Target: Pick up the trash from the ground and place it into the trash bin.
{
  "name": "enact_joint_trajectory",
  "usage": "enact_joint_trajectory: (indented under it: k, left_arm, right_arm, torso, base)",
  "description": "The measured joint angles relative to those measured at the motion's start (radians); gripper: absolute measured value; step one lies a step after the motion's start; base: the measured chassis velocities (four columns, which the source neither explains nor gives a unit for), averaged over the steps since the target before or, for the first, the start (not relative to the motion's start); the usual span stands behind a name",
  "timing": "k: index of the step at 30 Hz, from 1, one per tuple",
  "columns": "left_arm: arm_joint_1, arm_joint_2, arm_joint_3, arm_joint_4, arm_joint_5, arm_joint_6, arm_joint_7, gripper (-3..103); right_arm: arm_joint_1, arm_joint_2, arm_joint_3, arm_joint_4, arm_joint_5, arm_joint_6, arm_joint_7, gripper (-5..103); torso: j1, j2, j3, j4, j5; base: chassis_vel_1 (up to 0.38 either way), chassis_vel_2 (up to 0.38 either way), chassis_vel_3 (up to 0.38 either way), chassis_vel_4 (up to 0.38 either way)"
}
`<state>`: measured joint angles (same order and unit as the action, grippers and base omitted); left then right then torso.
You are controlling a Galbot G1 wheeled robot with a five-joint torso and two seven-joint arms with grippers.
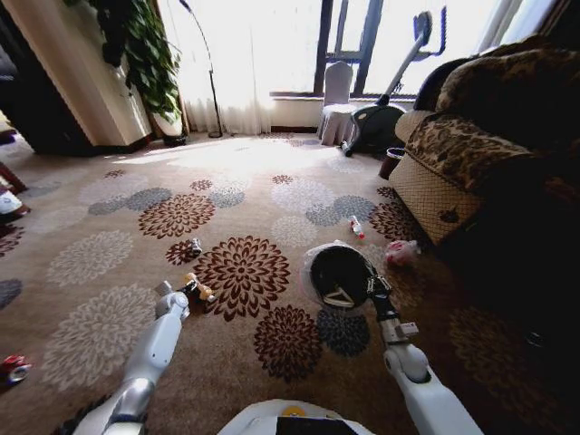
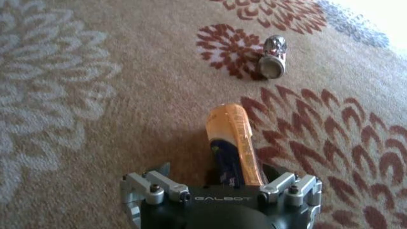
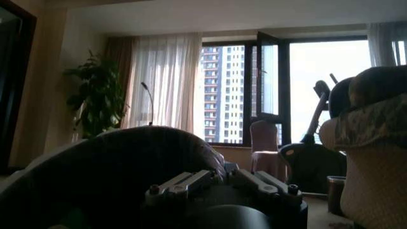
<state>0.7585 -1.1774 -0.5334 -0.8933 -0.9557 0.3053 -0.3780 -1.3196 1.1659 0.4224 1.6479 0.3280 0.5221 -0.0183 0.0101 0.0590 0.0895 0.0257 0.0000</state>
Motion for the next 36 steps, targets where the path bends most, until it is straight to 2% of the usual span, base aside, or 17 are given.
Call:
enact_joint_trajectory:
  k: [4,9,16,19,21,23,24,27,30,31,36]
  left_arm:
    - [-0.046,-0.018,0.005,0.077,0.017,-0.005,0.033,99]
    - [-0.063,-0.040,0.006,0.109,0.039,-0.009,0.059,99]
    - [-0.099,-0.059,0.004,0.163,0.056,0.033,0.042,98]
    - [-0.103,-0.059,0.005,0.173,0.063,0.040,0.042,93]
    - [-0.105,-0.060,0.005,0.179,0.065,0.050,0.045,85]
    - [-0.105,-0.061,0.005,0.179,0.066,0.051,0.046,85]
    - [-0.102,-0.062,0.005,0.177,0.067,0.052,0.046,77]
    - [-0.087,-0.063,0.005,0.160,0.065,0.053,0.047,74]
    - [-0.048,-0.055,0.002,0.116,0.046,0.051,0.048,61]
    - [-0.048,-0.055,0.002,0.116,0.046,0.051,0.048,61]
    - [0.029,-0.039,-0.010,0.033,0.011,0.045,0.050,47]
  right_arm:
    - [-0.005,-0.006,0.009,0.006,0.008,0.000,0.000,0]
    - [-0.006,-0.020,0.012,0.012,0.025,0.000,0.000,0]
    - [0.002,-0.028,0.012,0.016,0.036,-0.002,0.000,0]
    - [0.002,-0.028,0.012,0.015,0.036,-0.002,0.000,0]
    - [0.000,-0.026,0.014,0.012,0.037,-0.002,0.000,0]
    - [0.000,-0.025,0.015,0.010,0.037,-0.002,0.000,0]
    - [0.000,-0.023,0.017,0.007,0.037,-0.001,0.000,0]
    - [0.000,-0.021,0.020,0.004,0.038,-0.001,0.000,0]
    - [0.001,-0.015,0.019,0.001,0.039,0.001,0.000,0]
    - [0.001,-0.015,0.019,0.001,0.039,0.001,0.000,0]
    - [0.004,-0.011,0.011,0.000,0.039,0.003,0.000,0]
  torso:
    - [0.000,0.000,0.000,0.0000,0.0002]
    - [0.000,0.000,0.000,0.0000,-0.0001]
    - [0.000,0.000,0.000,0.0001,0.0002]
    - [0.000,0.000,0.000,0.0002,0.0001]
    - [0.000,0.000,0.000,0.0002,0.0002]
    - [0.000,0.000,0.000,0.0003,0.0001]
    - [0.000,0.000,0.000,0.0001,0.0002]
    - [0.000,0.000,0.000,0.0000,0.0000]
    - [0.000,0.000,0.000,0.0002,0.0001]
    - [0.000,0.000,0.000,0.0002,0.0001]
    - [0.000,0.000,0.000,0.0003,0.0000]
  base:
    - [0.000,0.000,0.000,0.000]
    - [0.000,0.000,0.000,0.000]
    - [0.000,0.000,0.000,0.000]
    - [0.000,0.000,0.000,0.000]
    - [0.000,0.000,0.000,0.000]
    - [0.000,0.000,0.000,0.000]
    - [0.000,0.000,0.000,0.000]
    - [0.000,0.000,0.000,0.000]
    - [0.000,0.000,0.000,0.000]
    - [0.000,0.000,0.000,0.000]
    - [0.000,0.000,0.000,0.000]
